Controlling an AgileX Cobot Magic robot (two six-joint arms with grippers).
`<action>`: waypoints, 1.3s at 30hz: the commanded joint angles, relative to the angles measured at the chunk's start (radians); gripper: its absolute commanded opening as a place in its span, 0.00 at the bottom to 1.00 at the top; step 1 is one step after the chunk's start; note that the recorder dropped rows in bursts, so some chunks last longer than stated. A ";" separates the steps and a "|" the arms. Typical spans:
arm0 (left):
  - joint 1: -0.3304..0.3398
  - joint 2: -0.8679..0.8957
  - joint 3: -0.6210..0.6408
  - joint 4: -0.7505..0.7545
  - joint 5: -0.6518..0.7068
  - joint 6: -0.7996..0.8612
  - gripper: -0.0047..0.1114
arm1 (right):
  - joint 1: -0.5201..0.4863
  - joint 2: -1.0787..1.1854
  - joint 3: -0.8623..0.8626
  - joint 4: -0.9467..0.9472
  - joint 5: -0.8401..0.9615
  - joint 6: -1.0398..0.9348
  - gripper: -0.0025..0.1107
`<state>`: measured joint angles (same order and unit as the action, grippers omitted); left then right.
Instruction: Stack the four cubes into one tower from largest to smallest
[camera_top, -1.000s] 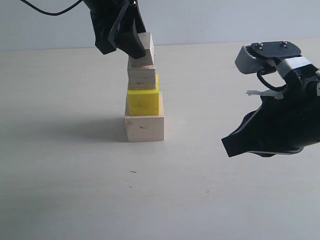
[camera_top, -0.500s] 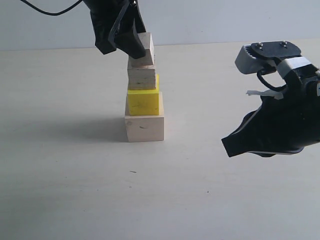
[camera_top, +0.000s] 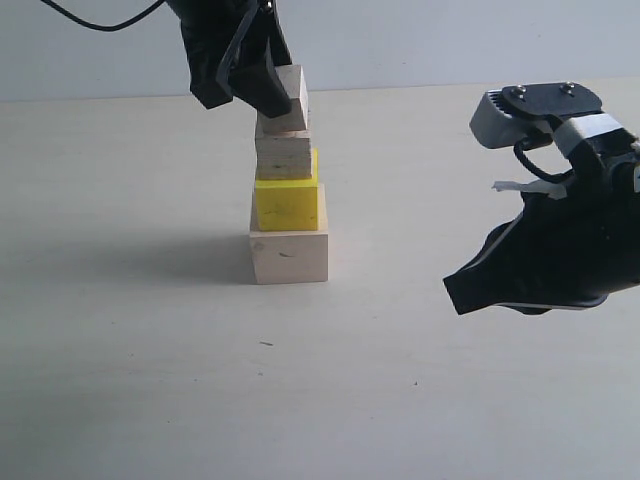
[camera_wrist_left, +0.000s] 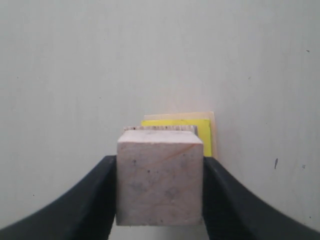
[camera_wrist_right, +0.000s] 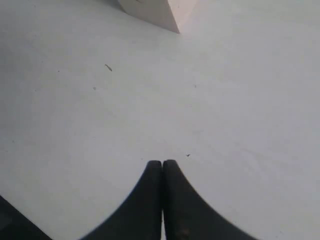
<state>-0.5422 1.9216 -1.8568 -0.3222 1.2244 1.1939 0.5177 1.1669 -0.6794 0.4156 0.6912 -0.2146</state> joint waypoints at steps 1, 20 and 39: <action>-0.006 -0.003 0.004 -0.009 -0.003 -0.003 0.54 | -0.002 -0.005 0.004 0.004 0.002 -0.009 0.02; -0.006 -0.003 0.004 0.008 -0.006 -0.023 0.62 | -0.002 -0.005 0.004 0.004 0.002 -0.009 0.02; -0.004 -0.003 0.004 0.045 -0.003 -0.024 0.62 | -0.002 -0.005 0.004 0.004 0.002 -0.011 0.02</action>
<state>-0.5422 1.9216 -1.8568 -0.2830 1.2244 1.1750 0.5177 1.1669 -0.6794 0.4156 0.6932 -0.2165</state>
